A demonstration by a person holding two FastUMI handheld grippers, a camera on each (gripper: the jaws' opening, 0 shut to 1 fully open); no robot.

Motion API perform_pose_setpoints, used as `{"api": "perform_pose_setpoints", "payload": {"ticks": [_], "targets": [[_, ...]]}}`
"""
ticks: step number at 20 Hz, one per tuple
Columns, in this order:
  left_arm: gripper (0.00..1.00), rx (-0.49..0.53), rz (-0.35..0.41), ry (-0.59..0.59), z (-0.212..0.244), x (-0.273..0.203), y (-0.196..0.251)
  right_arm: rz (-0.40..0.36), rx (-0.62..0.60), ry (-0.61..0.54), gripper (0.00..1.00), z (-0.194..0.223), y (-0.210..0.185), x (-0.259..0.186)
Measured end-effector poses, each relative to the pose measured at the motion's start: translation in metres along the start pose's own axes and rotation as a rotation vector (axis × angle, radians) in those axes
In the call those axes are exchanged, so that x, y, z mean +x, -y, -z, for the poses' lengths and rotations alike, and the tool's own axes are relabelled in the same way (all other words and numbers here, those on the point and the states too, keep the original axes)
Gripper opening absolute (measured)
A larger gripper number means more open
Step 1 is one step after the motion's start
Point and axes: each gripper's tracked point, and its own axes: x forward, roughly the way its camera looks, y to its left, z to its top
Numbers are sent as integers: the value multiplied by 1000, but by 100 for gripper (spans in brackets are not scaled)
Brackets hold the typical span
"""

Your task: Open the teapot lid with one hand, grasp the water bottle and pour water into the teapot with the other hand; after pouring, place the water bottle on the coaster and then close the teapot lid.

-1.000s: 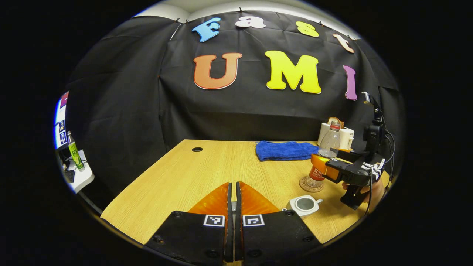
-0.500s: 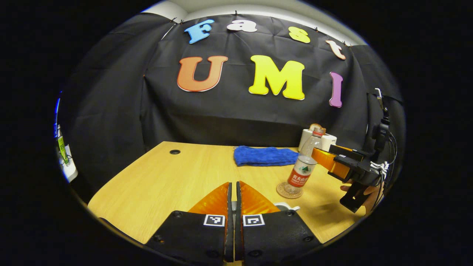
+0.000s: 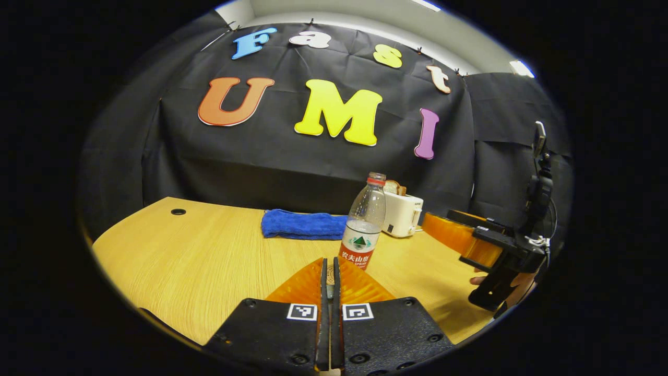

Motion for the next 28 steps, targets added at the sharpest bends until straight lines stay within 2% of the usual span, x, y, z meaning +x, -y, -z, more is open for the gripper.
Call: {"api": "perform_pose_setpoints", "payload": {"ticks": [7, 9, 17, 20, 22, 25, 28], "targets": [[4, 22, -78, -35, 17, 8, -18, -3, 19, 51, 96, -6, 16, -32], [4, 15, -68, -42, 19, 8, -15, 1, 29, 70, 96, -8, 20, -37], [4, 73, -104, -51, 23, 15, -16, 30, -14, 68, 97, -11, 25, -38], [5, 62, -100, -48, 23, 16, -17, 31, 7, 73, 96, -10, 22, -40], [5, 73, -121, -62, 25, 21, -21, 25, 14, 67, 97, -7, 20, -40], [5, 76, -149, -59, 24, 25, -23, 70, 2, 85, 96, -12, 35, -42], [5, 80, -173, -59, 24, 29, -24, 67, 20, 75, 97, -11, 37, -42]]}}
